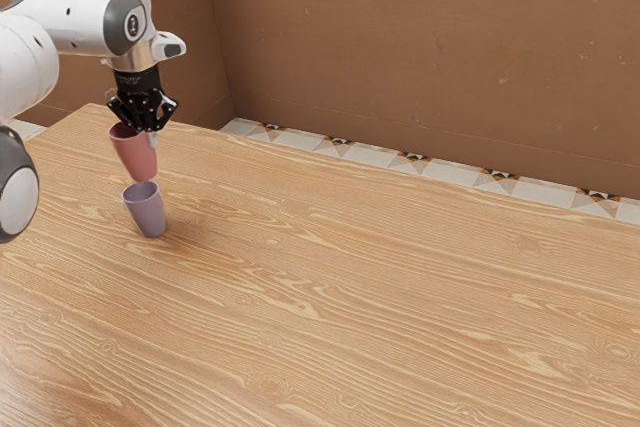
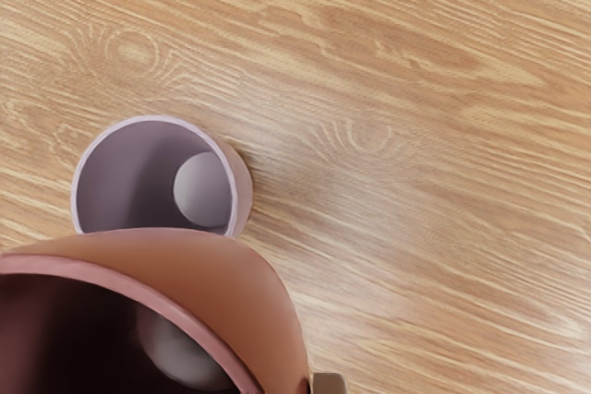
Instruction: Place the right cup onto the left cup
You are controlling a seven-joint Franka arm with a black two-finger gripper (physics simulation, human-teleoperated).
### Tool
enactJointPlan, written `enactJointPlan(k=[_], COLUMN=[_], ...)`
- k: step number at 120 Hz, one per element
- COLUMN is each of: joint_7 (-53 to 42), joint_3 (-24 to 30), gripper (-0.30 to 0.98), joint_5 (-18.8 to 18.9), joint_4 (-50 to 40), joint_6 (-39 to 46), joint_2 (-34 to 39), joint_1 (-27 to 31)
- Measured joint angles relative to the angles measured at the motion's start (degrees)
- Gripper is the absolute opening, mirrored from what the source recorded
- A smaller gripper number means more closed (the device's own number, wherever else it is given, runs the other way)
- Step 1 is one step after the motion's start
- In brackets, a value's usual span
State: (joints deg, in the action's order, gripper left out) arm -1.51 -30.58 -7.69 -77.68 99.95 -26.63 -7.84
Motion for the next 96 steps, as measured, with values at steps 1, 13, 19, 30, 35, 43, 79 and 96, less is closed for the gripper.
enactJointPlan(k=[1, 13, 19, 30, 35, 43, 79, 96], joint_7=[-0.02, -0.27, -0.37, -0.55, -0.62, -0.73, -1.08, -1.19], joint_3=[0.00, 0.02, 0.02, 0.00, 0.00, 0.00, 0.00, 0.00], gripper=[-0.08, -0.08, -0.08, -0.08, -0.08, -0.08, -0.08, -0.08], joint_5=[-0.04, -0.36, -0.45, -0.52, -0.55, -0.58, -0.83, -1.30], joint_4=[0.17, 1.84, 2.26, 2.46, 2.49, 2.44, 2.45, 2.88], joint_6=[0.00, -0.12, -0.19, -0.30, -0.33, -0.38, -0.32, -0.27], joint_2=[-0.14, -1.40, -1.74, -1.94, -1.97, -1.99, -3.13, -4.02], joint_1=[0.05, 0.49, 0.82, 1.79, 2.25, 2.97, 4.08, 4.56])
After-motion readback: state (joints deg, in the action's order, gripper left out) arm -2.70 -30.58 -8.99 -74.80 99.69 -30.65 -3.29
